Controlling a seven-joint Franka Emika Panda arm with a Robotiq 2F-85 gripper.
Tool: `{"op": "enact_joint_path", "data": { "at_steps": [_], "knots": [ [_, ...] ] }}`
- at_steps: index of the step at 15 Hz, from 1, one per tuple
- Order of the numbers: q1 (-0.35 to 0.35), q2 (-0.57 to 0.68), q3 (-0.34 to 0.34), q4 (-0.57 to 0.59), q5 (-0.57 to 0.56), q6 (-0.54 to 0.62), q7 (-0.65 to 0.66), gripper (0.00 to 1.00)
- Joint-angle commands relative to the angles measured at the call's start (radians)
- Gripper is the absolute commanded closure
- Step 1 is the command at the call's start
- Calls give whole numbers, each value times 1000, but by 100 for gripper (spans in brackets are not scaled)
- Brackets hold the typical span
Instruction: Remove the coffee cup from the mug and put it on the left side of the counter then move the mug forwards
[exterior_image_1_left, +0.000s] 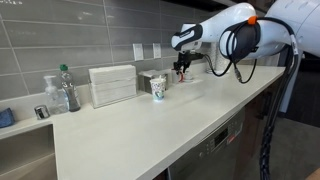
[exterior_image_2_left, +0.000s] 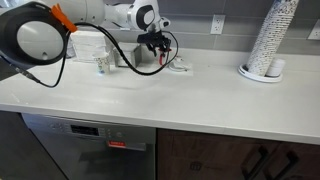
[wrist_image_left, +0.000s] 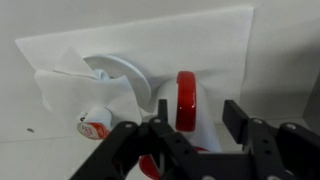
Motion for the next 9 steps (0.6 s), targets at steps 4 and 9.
{"op": "enact_joint_path", "data": {
  "at_steps": [4,9],
  "knots": [
    [-15,61,19,59,15,82,-4,91],
    [-15,55,25,51,19,95,-4,94]
  ]
}}
